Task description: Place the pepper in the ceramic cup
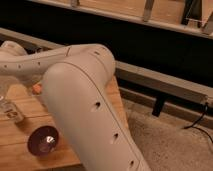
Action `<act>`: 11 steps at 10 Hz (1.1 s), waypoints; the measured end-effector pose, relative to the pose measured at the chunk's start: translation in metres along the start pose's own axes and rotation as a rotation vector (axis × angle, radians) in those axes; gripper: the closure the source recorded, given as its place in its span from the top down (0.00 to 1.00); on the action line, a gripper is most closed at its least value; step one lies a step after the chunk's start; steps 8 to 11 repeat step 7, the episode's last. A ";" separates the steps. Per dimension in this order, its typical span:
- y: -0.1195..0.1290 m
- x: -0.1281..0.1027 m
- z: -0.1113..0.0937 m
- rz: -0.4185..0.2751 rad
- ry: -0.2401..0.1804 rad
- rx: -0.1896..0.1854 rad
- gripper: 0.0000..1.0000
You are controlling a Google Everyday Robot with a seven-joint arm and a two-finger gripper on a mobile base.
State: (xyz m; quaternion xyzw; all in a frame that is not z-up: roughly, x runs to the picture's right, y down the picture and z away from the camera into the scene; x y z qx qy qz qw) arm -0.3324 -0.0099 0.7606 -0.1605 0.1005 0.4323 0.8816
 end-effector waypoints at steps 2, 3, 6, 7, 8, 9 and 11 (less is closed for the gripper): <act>-0.002 0.017 0.010 0.022 0.051 0.007 0.80; -0.003 0.028 0.018 0.040 0.081 0.006 0.80; -0.008 0.050 0.036 0.096 0.141 -0.004 0.80; -0.012 0.054 0.040 0.113 0.152 -0.006 0.80; -0.012 0.054 0.040 0.113 0.152 -0.006 0.80; -0.012 0.054 0.040 0.113 0.152 -0.006 0.80; -0.012 0.054 0.040 0.113 0.152 -0.006 0.80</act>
